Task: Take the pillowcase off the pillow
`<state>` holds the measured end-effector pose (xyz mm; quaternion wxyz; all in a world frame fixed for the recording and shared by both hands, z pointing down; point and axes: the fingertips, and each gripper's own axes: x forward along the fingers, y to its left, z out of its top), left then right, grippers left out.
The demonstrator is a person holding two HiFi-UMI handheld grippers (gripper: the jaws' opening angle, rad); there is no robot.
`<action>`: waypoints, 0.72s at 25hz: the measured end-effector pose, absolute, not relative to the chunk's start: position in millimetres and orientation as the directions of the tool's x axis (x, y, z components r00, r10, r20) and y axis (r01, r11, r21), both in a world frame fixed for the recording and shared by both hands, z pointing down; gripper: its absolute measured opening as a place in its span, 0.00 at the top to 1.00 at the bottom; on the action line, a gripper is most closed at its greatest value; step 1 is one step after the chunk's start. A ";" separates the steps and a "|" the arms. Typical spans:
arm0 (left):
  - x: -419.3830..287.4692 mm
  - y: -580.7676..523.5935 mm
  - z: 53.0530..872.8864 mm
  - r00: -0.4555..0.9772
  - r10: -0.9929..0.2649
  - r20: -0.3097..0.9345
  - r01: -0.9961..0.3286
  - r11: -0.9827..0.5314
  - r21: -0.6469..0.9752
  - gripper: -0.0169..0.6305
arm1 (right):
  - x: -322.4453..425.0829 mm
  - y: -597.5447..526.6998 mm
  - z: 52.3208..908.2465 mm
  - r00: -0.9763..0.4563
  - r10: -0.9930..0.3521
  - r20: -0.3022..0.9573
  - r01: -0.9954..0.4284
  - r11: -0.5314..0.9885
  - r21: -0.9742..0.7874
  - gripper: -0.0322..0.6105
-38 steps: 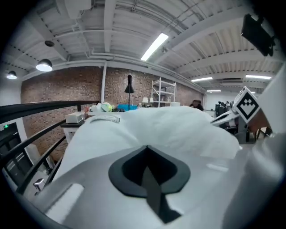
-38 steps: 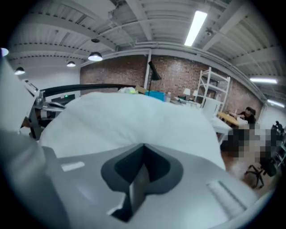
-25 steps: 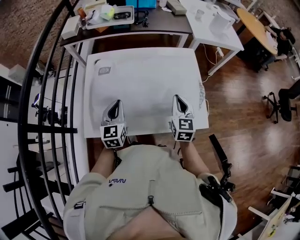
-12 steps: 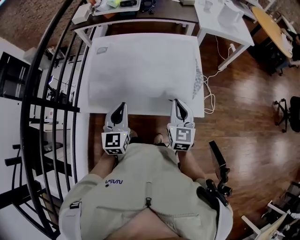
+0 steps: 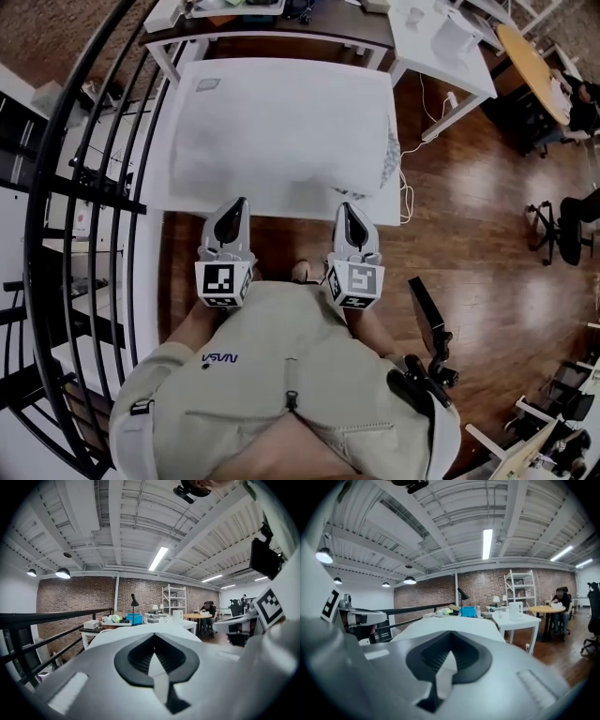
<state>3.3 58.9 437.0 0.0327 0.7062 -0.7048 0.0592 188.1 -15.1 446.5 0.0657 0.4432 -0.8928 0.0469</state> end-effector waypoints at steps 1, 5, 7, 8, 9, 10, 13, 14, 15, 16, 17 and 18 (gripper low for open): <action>1.8 61.6 439.2 -0.002 -0.991 0.132 -0.999 -0.003 -0.034 0.96 | 188.0 -11.4 448.4 -0.595 -0.788 0.158 -0.800 0.599 -0.023 0.95; -5.8 72.8 441.8 -0.012 -0.992 0.127 -1.000 0.011 -0.013 0.96 | 185.7 -0.4 447.1 -0.583 -0.799 0.150 -0.807 0.591 0.011 0.95; -8.8 74.8 441.4 -0.010 -0.993 0.120 -1.000 0.009 -0.014 0.96 | 183.9 0.8 444.9 -0.577 -0.804 0.143 -0.810 0.586 0.019 0.95; -9.8 75.0 442.1 -0.008 -0.993 0.118 -1.000 0.006 -0.015 0.96 | 183.3 0.6 444.2 -0.573 -0.808 0.138 -0.814 0.581 0.020 0.95; -10.3 75.1 443.0 -0.005 -0.993 0.117 -1.000 0.003 -0.015 0.96 | 182.9 0.6 443.8 -0.568 -0.812 0.134 -0.817 0.576 0.020 0.95; -10.2 75.1 443.5 -0.001 -0.993 0.116 -1.000 -0.001 -0.015 0.96 | 182.9 0.7 443.4 -0.564 -0.815 0.131 -0.821 0.571 0.020 0.95; -7.8 74.0 443.0 0.009 -0.994 0.112 -1.000 -0.011 -0.011 0.96 | 185.4 0.4 441.9 -0.554 -0.823 0.126 -0.828 0.561 0.021 0.95; -7.5 73.7 442.6 0.011 -0.994 0.112 -1.000 -0.012 -0.009 0.96 | 186.3 0.5 441.7 -0.552 -0.824 0.126 -0.829 0.558 0.022 0.95; -7.5 73.6 442.5 0.012 -0.994 0.111 -1.000 -0.013 -0.008 0.96 | 186.9 0.7 441.8 -0.550 -0.826 0.126 -0.830 0.557 0.023 0.95; -7.8 73.7 442.5 0.012 -0.994 0.111 -1.000 -0.013 -0.007 0.96 | 187.2 1.1 442.0 -0.548 -0.827 0.127 -0.832 0.555 0.023 0.95; -7.9 73.9 442.6 0.013 -0.994 0.110 -1.000 -0.014 -0.006 0.96 | 187.7 1.5 442.2 -0.546 -0.828 0.127 -0.833 0.553 0.024 0.95; -7.8 74.3 442.7 0.014 -0.994 0.110 -1.000 -0.015 -0.006 0.96 | 188.4 1.9 442.2 -0.544 -0.829 0.128 -0.834 0.551 0.024 0.95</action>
